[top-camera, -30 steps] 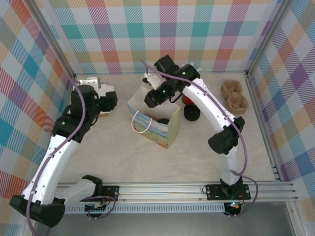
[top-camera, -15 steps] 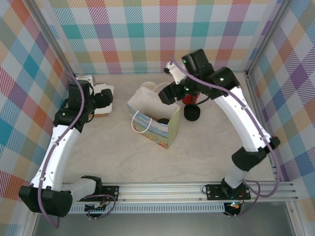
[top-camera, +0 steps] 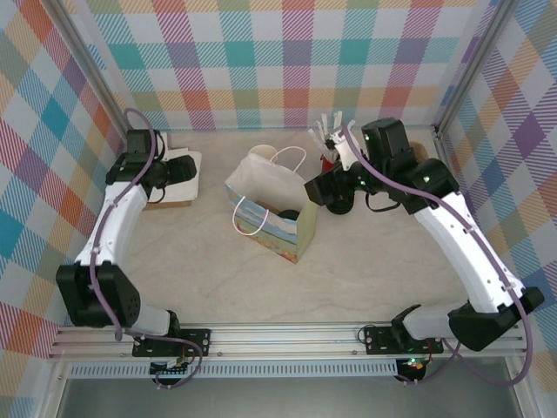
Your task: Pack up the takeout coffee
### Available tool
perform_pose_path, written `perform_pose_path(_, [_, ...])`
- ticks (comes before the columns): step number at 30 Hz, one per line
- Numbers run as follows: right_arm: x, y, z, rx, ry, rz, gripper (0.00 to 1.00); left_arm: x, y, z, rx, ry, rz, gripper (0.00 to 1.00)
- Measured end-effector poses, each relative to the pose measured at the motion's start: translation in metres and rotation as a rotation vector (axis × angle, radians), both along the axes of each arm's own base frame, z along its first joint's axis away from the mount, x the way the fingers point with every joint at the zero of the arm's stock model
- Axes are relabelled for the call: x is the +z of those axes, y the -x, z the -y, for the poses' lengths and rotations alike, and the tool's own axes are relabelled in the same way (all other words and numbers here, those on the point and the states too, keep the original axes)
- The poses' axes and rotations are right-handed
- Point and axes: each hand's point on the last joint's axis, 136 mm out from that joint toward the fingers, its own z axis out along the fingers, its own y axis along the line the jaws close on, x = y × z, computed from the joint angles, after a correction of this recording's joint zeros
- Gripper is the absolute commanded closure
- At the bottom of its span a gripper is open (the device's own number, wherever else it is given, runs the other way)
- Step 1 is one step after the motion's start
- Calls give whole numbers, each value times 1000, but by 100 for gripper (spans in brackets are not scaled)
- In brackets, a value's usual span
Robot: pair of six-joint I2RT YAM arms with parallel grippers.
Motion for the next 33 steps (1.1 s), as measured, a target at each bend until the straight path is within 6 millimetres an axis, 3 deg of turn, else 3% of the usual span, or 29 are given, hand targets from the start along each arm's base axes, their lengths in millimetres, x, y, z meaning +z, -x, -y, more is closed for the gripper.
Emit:
perform_pose_path(5, [14, -1, 2, -13, -25, 60, 0, -46, -20, 0, -42, -36, -142, 34])
perform_pose_path(9, [13, -5, 3, -26, -19, 68, 0, -82, -20, 0, -61, -105, -260, 35])
perform_pose_path(12, [11, -7, 4, -34, -13, 70, 0, -97, -18, 5, -85, -165, -317, 38])
perform_pose_path(21, [5, -11, 4, -41, 3, 61, 0, -114, -5, 5, -121, -237, -404, 44])
perform_pose_path(33, [1, -13, 3, -41, 9, 52, 0, -136, -6, 5, -138, -248, -457, 54])
